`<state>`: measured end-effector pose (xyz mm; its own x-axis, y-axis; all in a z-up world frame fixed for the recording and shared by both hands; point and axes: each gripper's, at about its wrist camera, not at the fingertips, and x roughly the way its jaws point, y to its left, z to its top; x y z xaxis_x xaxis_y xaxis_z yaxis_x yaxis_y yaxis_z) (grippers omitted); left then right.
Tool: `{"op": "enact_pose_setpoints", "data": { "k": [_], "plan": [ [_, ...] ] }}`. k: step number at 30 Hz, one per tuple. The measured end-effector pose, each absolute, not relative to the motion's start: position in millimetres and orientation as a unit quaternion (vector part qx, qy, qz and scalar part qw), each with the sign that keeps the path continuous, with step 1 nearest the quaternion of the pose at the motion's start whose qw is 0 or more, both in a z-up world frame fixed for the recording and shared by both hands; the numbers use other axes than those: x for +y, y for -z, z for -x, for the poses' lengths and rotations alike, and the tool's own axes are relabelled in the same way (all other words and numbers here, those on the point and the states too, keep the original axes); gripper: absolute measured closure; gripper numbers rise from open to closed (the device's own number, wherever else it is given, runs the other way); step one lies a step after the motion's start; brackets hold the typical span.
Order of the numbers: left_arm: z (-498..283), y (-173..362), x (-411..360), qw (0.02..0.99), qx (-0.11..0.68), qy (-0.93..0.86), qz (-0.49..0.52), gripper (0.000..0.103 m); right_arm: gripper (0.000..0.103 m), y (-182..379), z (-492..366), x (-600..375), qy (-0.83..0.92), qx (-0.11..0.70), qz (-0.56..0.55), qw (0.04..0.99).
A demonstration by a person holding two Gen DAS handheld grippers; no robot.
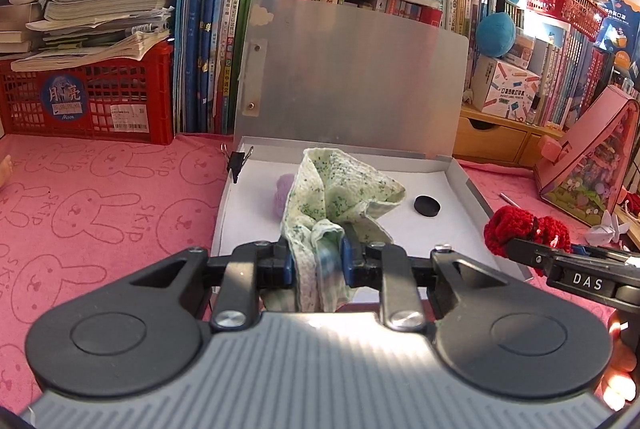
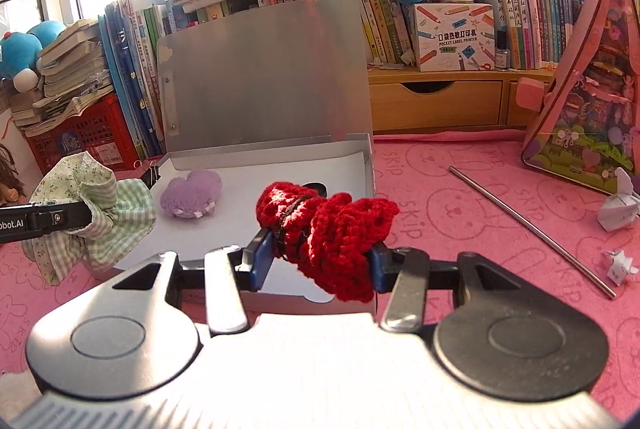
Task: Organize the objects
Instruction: 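Carry the green cloth and red knitted item over the white box with both grippers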
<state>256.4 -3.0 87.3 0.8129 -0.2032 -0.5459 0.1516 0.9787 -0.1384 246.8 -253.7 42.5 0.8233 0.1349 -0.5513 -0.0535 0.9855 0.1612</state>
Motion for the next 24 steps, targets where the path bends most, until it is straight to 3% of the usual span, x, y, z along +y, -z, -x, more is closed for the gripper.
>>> {"op": "enact_pose_setpoints", "data": {
  "k": [24],
  "plan": [
    [-351,-43,-21,0.932,0.358,0.052,0.019,0.077,0.052,-3,-334,-243,-0.054,0.363,-0.077,0.927]
  ]
}}
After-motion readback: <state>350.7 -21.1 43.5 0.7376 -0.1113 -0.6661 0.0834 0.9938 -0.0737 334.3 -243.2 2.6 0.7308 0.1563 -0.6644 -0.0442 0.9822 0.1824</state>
